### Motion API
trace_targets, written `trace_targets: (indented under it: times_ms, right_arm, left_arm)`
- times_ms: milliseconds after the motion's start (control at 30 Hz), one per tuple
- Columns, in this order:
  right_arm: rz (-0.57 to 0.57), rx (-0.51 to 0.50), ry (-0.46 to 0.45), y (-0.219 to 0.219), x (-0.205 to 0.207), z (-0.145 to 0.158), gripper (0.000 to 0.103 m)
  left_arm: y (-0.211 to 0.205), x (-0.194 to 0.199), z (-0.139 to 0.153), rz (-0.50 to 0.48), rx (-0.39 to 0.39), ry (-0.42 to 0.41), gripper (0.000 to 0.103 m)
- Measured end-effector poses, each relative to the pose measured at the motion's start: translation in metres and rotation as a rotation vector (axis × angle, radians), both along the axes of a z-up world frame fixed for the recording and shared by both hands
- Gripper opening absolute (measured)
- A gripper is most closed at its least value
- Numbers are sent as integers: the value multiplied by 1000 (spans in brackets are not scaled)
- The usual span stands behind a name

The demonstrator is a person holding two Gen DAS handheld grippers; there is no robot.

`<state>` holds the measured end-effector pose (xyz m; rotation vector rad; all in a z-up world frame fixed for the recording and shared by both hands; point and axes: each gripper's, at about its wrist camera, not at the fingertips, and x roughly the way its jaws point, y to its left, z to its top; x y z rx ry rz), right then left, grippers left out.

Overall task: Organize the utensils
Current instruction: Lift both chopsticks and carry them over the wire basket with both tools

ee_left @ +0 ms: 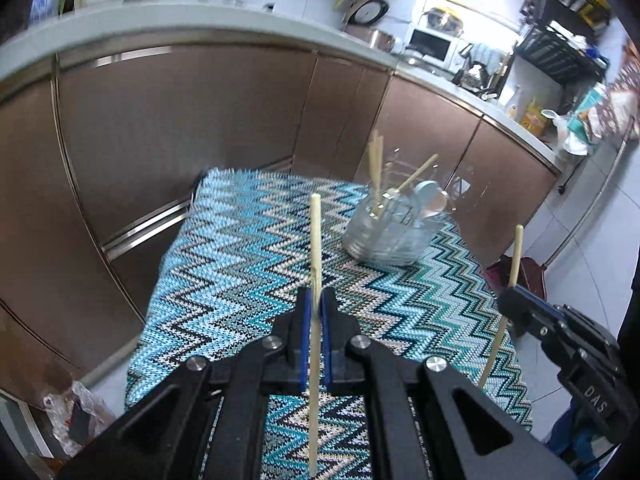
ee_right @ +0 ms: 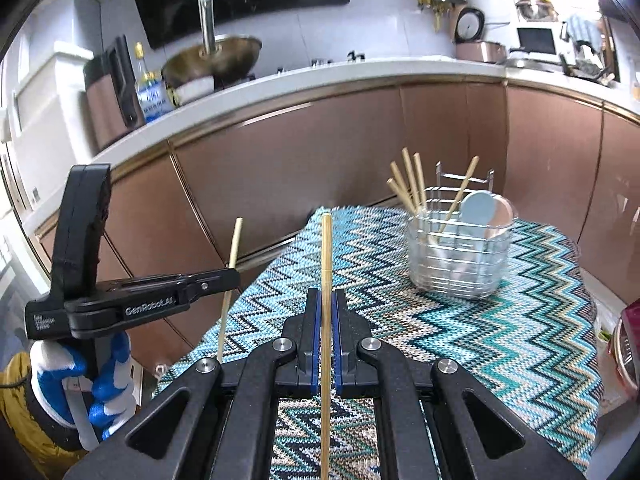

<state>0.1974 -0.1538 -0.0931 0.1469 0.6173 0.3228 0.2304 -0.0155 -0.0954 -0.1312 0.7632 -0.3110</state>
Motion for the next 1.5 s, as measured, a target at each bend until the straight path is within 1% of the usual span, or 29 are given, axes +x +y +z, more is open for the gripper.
trace_targets:
  times_ms: [300, 500, 833, 1033, 1233, 1367, 1500]
  right_arm:
    - [-61, 30, -89, -20, -47, 19, 5]
    - [-81, 43, -122, -27, -63, 26, 5]
    - [-98, 42, -181, -35, -79, 37, 5]
    - [-100, 37, -209, -36, -81, 41, 5]
    - [-100, 43, -225, -40, -74, 42, 5]
    - [-90, 47, -236, -43, -60, 46, 5]
    - [-74, 51, -264, -47, -39, 54, 5]
  left_arm:
    - [-20, -49, 23, -15, 64, -124, 5]
    - [-26, -74, 35, -9, 99, -199, 5]
    - [-25, -93, 47, 5, 119, -270, 5]
    - [-26, -94, 50, 4, 118, -295, 5]
    - [-27, -83, 47, -8, 104, -284, 5]
    - [-25, -64, 52, -25, 50, -269, 5]
    - [-26, -36, 70, -45, -33, -278, 5]
